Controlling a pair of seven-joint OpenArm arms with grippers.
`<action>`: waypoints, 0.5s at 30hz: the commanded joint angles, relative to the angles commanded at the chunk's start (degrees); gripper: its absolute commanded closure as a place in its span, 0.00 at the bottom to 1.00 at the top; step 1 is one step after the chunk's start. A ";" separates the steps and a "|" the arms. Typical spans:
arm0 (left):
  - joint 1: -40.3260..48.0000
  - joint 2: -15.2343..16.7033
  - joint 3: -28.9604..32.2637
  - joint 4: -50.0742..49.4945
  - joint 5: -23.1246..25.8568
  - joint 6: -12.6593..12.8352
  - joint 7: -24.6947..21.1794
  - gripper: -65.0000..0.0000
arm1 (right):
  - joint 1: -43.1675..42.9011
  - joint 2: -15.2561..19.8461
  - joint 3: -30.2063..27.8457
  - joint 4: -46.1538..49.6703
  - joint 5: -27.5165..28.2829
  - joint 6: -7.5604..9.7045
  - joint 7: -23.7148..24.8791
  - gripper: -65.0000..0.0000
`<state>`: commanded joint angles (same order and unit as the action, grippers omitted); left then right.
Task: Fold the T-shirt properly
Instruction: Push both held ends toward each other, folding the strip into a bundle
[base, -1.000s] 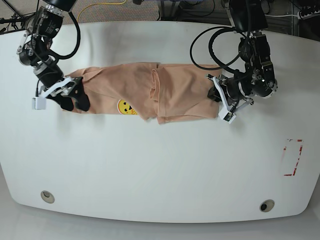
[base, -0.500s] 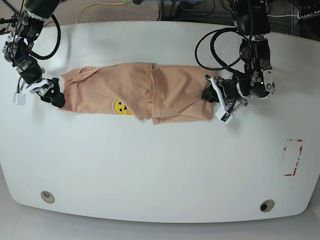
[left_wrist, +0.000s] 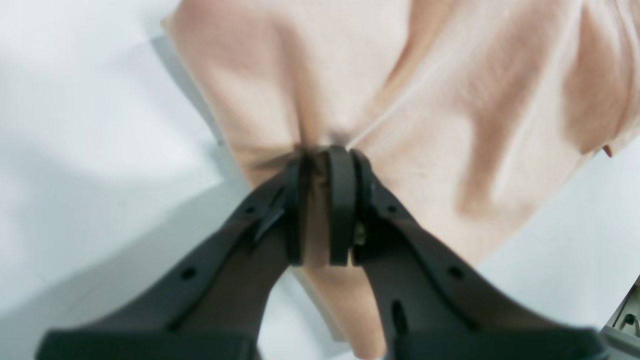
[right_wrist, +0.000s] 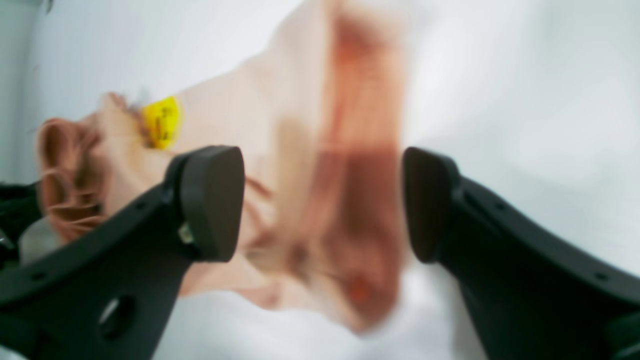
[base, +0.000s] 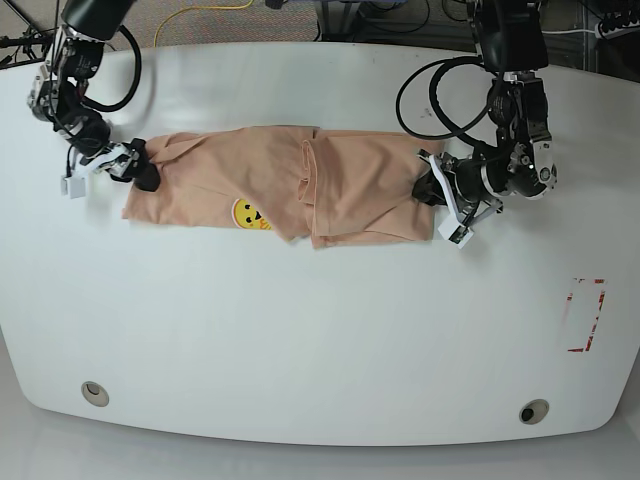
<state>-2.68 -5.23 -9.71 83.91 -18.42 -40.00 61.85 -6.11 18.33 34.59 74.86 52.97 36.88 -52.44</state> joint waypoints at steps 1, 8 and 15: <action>0.00 -0.18 0.00 -0.09 0.00 0.00 0.00 0.91 | 0.00 -0.62 -0.62 0.00 0.00 0.00 0.00 0.29; 0.09 -0.62 0.00 0.09 0.00 0.00 0.00 0.91 | 0.09 -2.81 -3.08 0.09 0.00 0.00 0.18 0.42; -0.09 -0.79 0.18 -0.18 0.35 0.00 0.00 0.91 | 0.97 -2.46 -3.25 2.64 -0.09 -0.26 0.18 1.00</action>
<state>-2.77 -6.02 -9.54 83.74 -18.07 -40.00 61.85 -5.14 15.87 31.34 77.49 52.88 36.62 -52.26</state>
